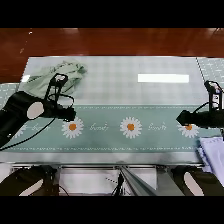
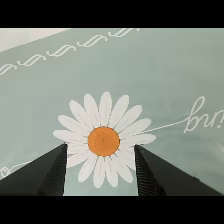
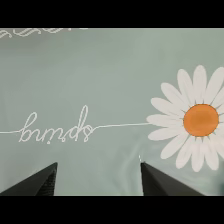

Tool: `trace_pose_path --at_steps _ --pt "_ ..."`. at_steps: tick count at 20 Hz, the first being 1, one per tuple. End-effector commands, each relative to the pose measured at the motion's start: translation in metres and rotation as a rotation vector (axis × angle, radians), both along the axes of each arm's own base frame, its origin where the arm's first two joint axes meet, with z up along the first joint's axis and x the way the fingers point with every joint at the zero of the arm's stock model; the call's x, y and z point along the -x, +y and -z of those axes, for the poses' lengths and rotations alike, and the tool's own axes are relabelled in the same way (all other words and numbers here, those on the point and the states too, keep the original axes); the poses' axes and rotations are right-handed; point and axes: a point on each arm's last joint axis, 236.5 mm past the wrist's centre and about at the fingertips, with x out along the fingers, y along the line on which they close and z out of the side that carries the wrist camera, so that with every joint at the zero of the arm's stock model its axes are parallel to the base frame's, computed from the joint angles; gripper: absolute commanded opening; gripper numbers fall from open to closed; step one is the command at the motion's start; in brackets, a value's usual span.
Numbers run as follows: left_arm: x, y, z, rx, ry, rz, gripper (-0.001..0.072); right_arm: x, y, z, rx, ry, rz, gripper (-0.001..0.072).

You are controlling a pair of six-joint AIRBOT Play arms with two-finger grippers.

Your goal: Fold the shirts.

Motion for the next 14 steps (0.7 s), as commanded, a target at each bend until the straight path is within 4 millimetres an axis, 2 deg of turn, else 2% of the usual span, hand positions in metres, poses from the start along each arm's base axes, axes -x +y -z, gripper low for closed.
trace_pose_path --at_steps 1,9,12,14 --pt "0.0 0.0 0.0 0.0 -0.001 0.001 0.0501 0.0 0.0 0.0 -0.001 0.001 0.001 0.0604" --pt "-0.018 -0.017 -0.009 0.074 -0.083 0.003 0.0501 -0.005 0.0 -0.002 -0.003 -0.021 0.005 0.0604" --pt "-0.017 -0.024 -0.01 0.118 -0.075 -0.023 0.0502 -0.005 0.001 -0.002 -0.006 -0.023 0.005 0.0604" --pt "-0.034 -0.02 -0.017 0.097 -0.158 -0.008 0.0502 -0.01 0.0 -0.004 -0.002 -0.045 0.008 0.0604"
